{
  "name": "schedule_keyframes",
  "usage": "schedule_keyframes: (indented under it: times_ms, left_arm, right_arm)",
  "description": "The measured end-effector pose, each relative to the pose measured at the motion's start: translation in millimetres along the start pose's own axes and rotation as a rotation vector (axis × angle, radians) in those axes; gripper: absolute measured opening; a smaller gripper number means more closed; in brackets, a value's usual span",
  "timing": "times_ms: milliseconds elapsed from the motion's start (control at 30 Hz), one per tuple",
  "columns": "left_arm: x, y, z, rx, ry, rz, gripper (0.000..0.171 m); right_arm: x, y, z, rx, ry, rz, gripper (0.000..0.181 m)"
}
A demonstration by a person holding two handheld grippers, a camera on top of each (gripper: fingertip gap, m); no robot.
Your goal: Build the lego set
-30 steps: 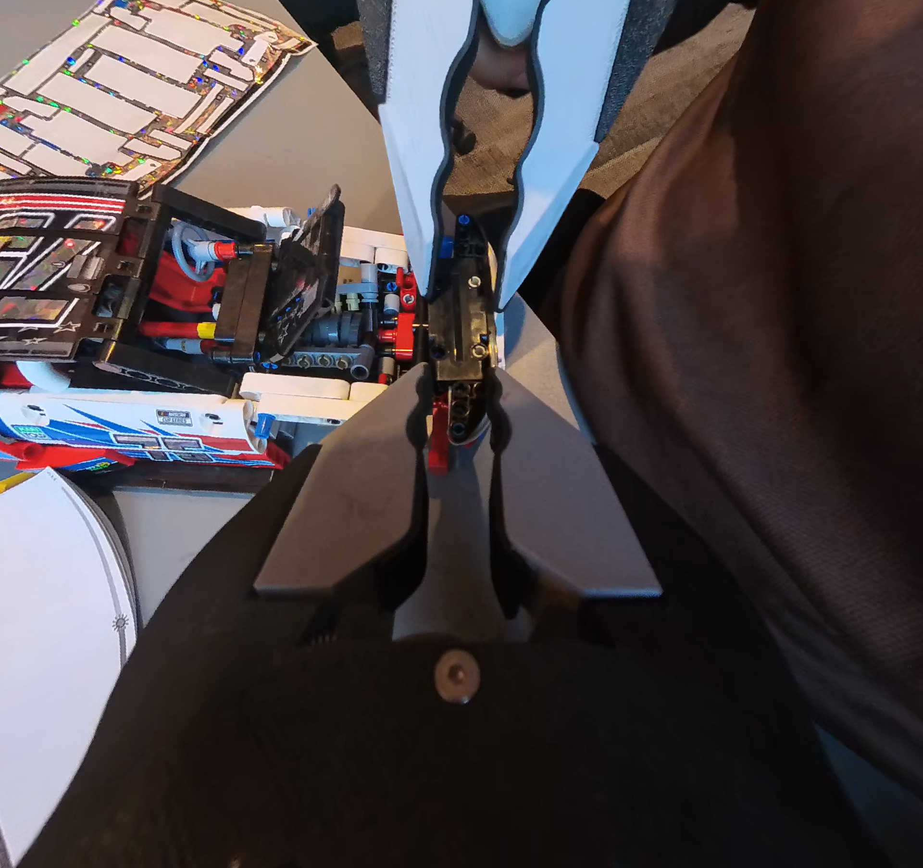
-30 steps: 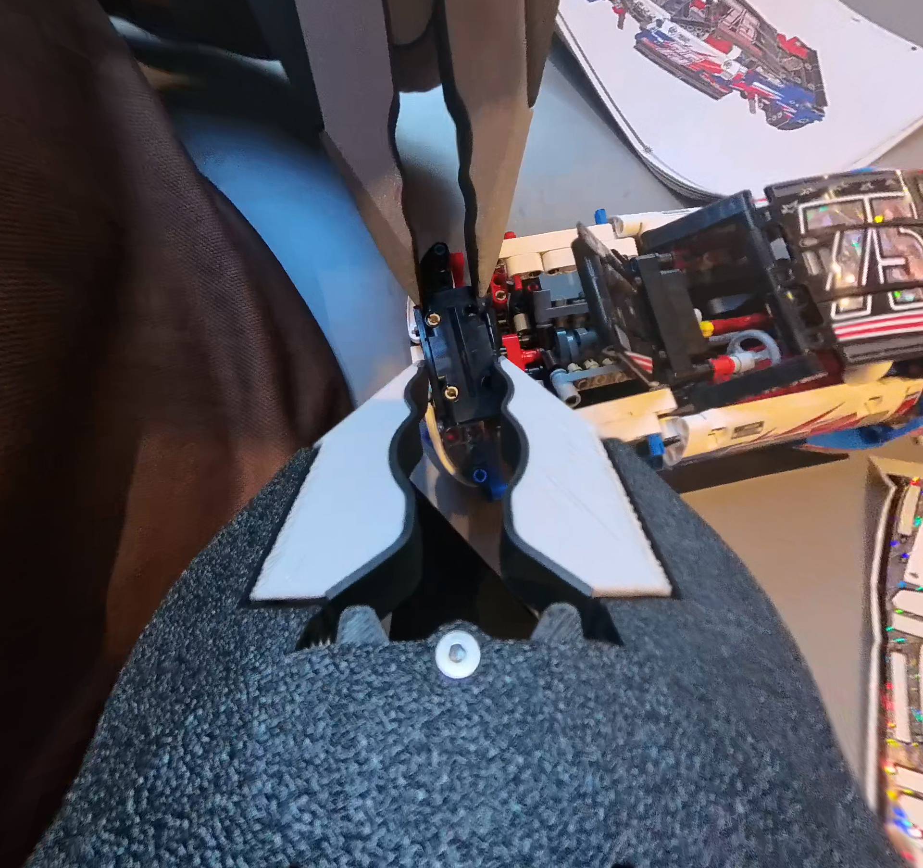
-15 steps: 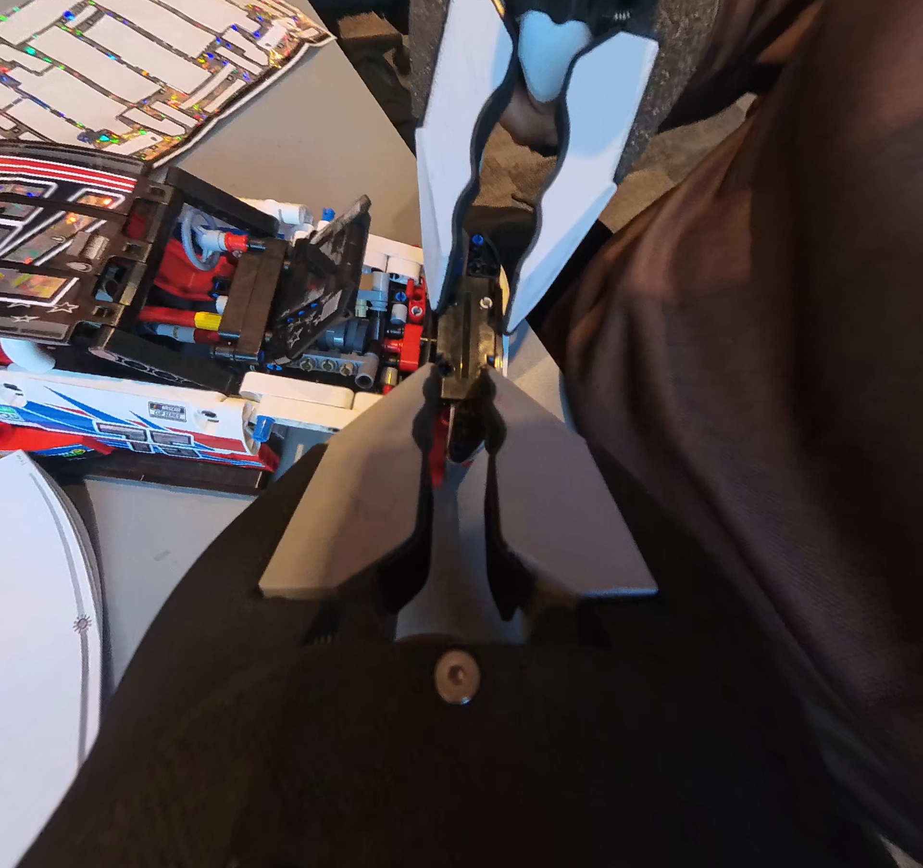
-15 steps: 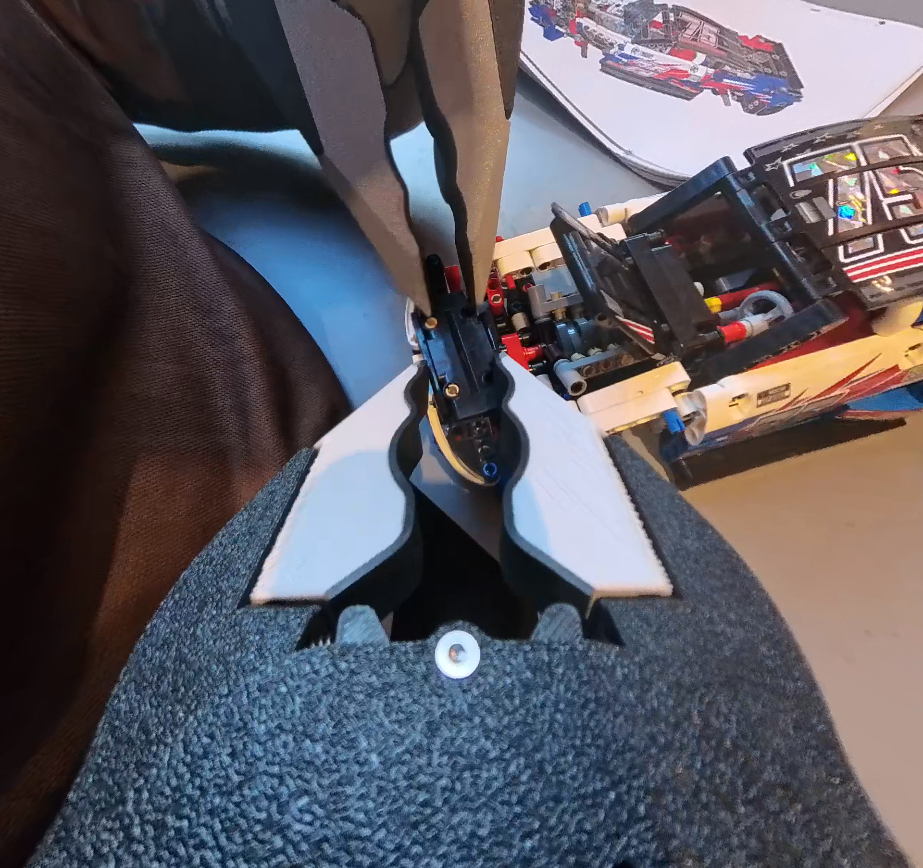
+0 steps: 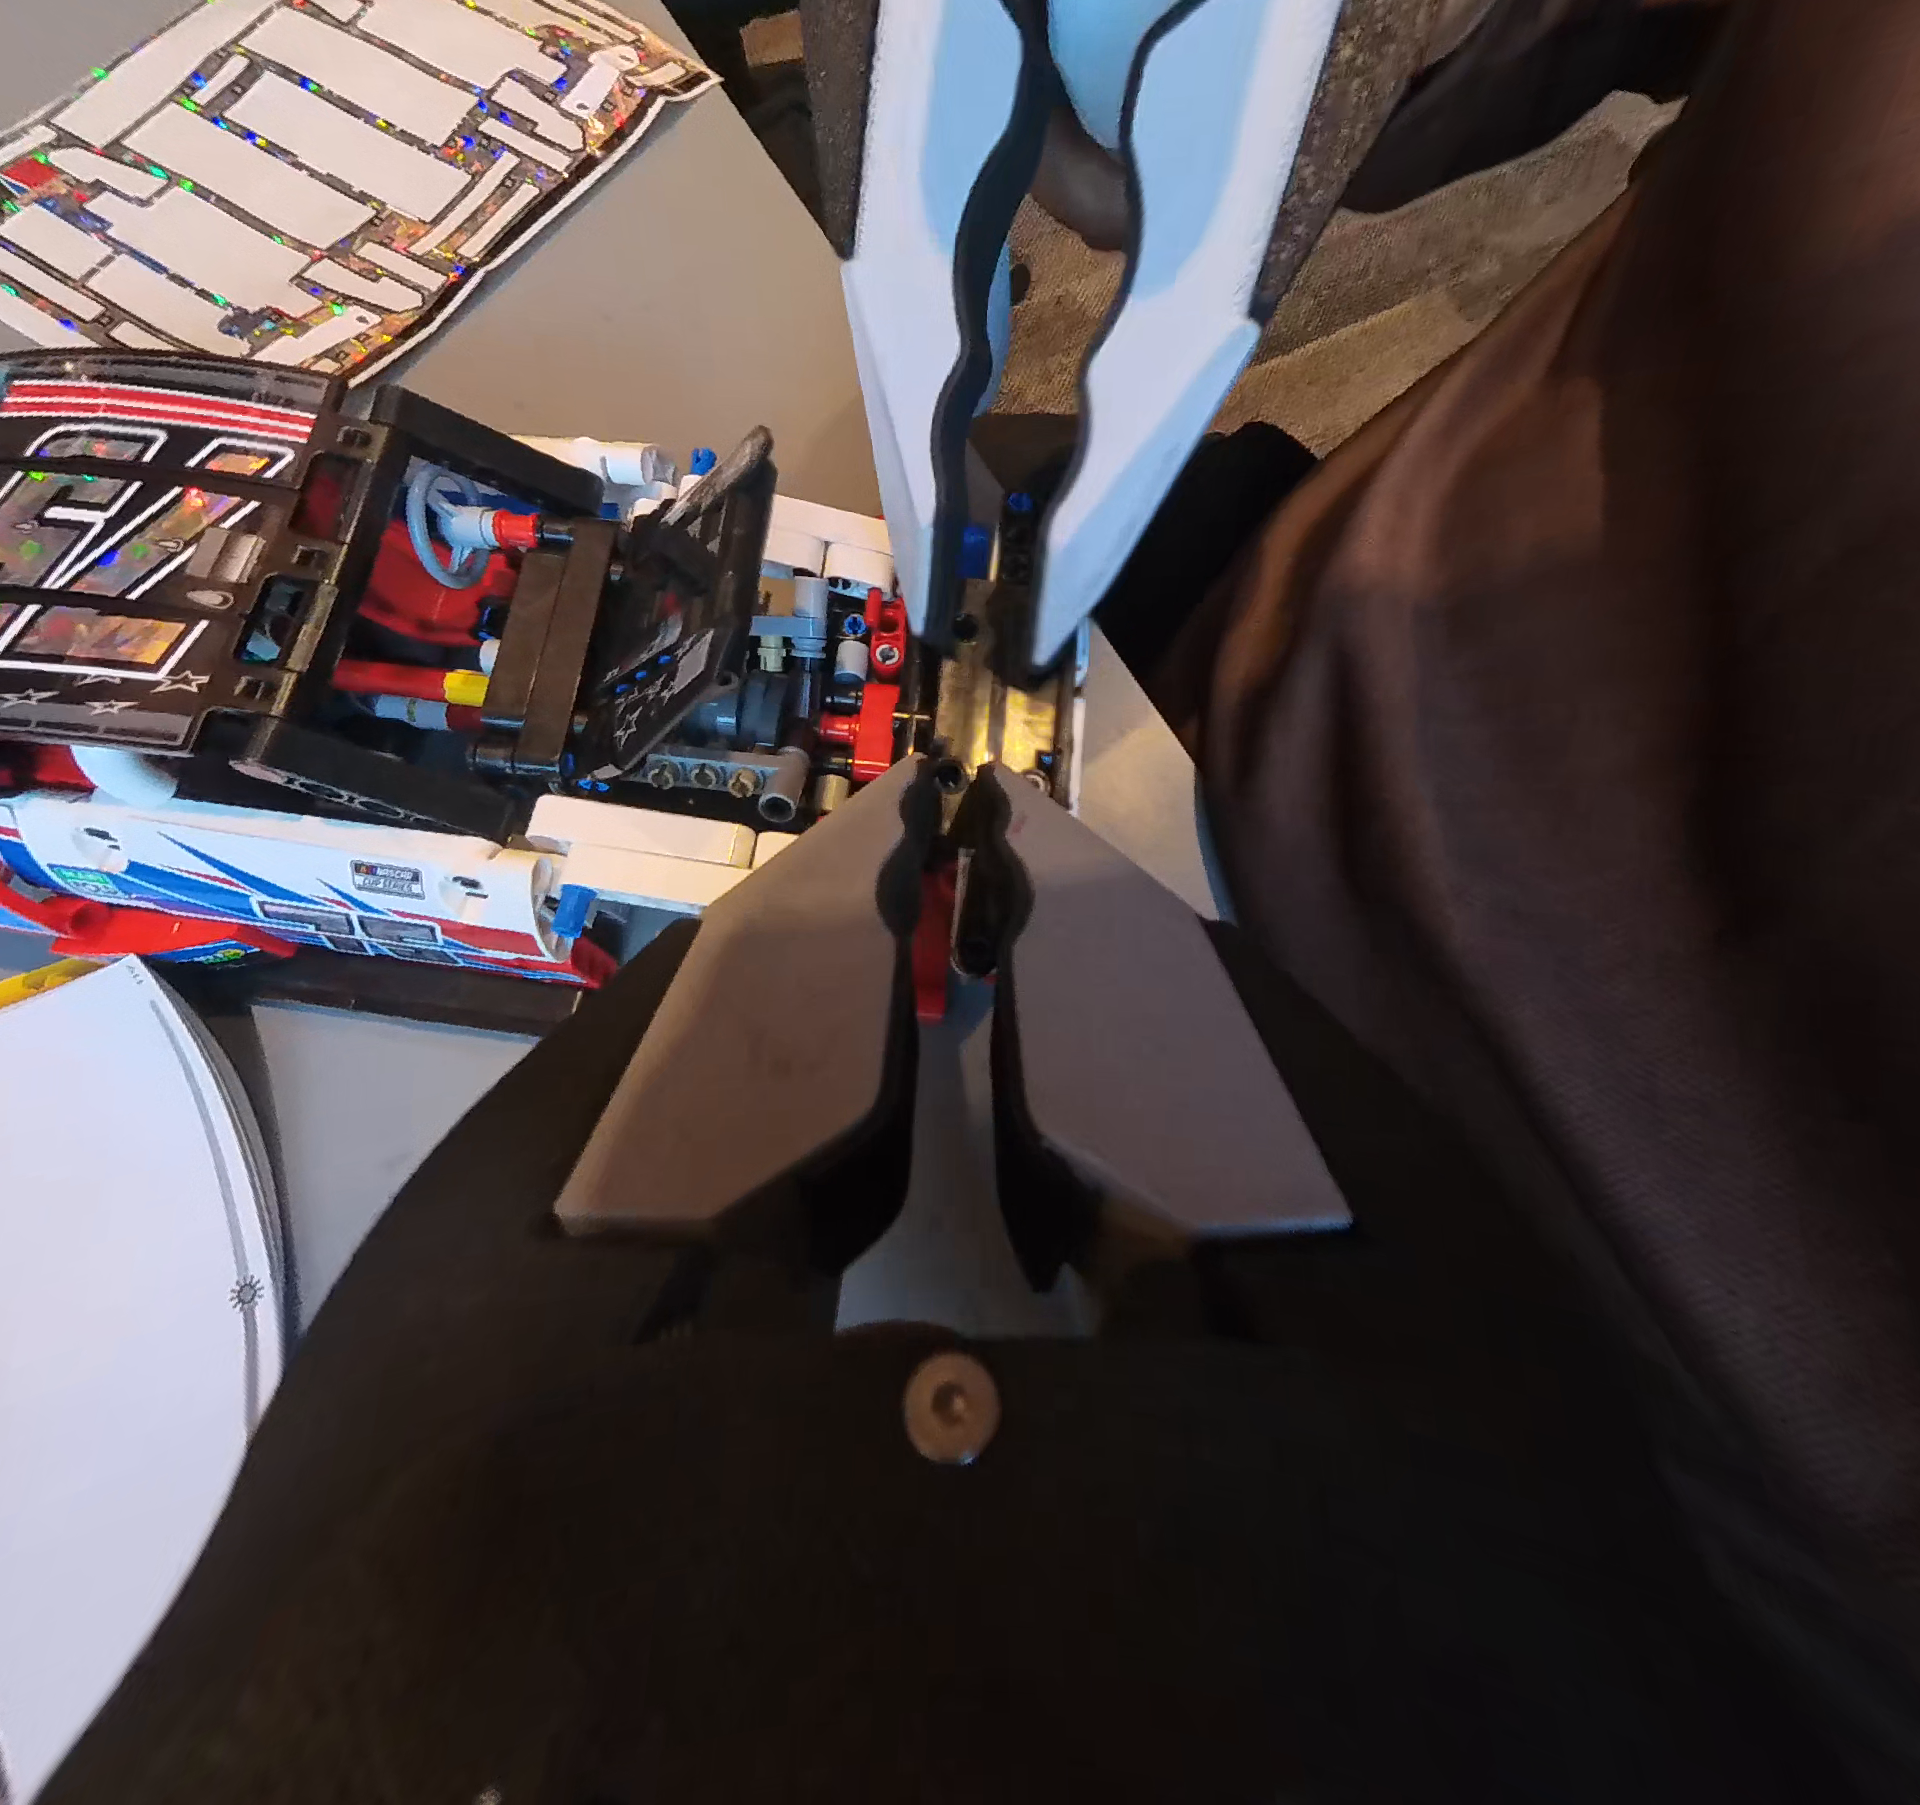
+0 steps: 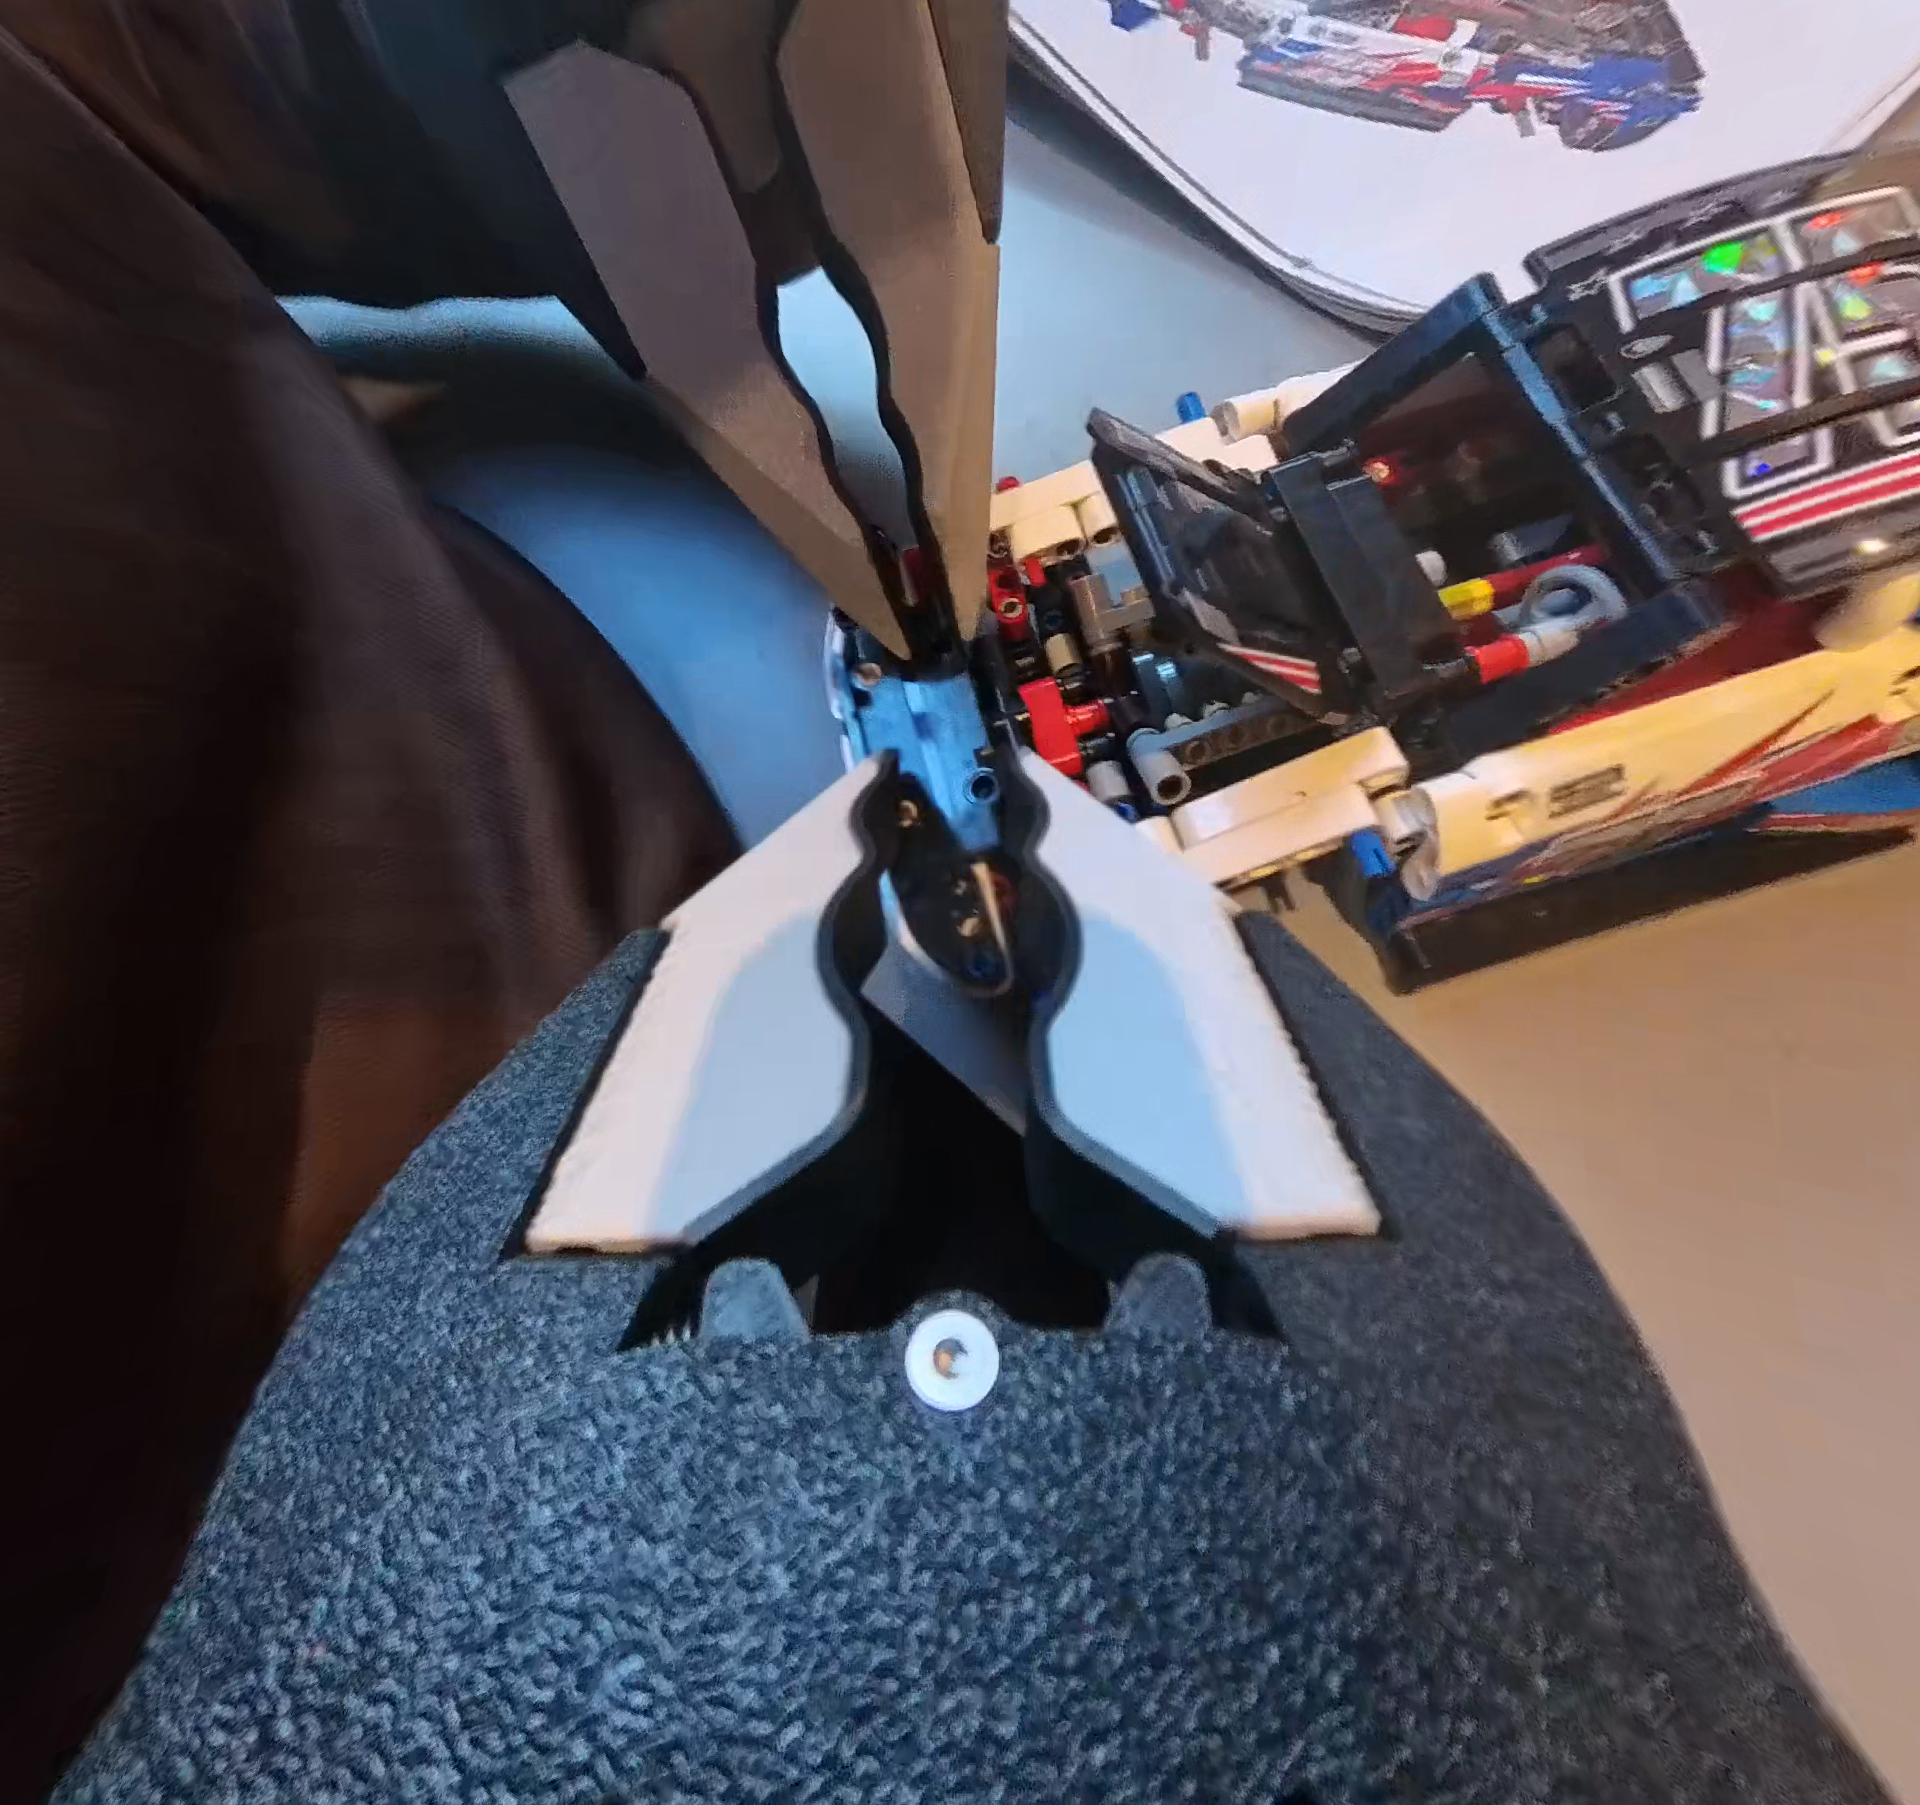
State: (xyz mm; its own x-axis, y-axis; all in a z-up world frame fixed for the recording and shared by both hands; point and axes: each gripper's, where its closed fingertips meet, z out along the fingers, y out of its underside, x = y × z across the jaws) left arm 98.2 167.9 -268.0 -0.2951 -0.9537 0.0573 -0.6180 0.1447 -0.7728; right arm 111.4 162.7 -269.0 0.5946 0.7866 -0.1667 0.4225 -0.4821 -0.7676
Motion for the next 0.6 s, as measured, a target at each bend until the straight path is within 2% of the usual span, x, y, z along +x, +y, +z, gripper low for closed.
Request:
schedule_keyframes:
  times_ms: [233,600]
  left_arm:
    - [-0.2,-0.1,0.6,0.007,-0.005,0.002,0.005]
    - [-1.7,0.9,1.3,0.003,0.012,-0.047,0.002]
  right_arm:
    - [4.6,2.4,-3.2,-0.097,0.051,-0.092,0.01]
    - [5.0,4.6,-1.3,-0.282,-0.007,-0.176,0.007]
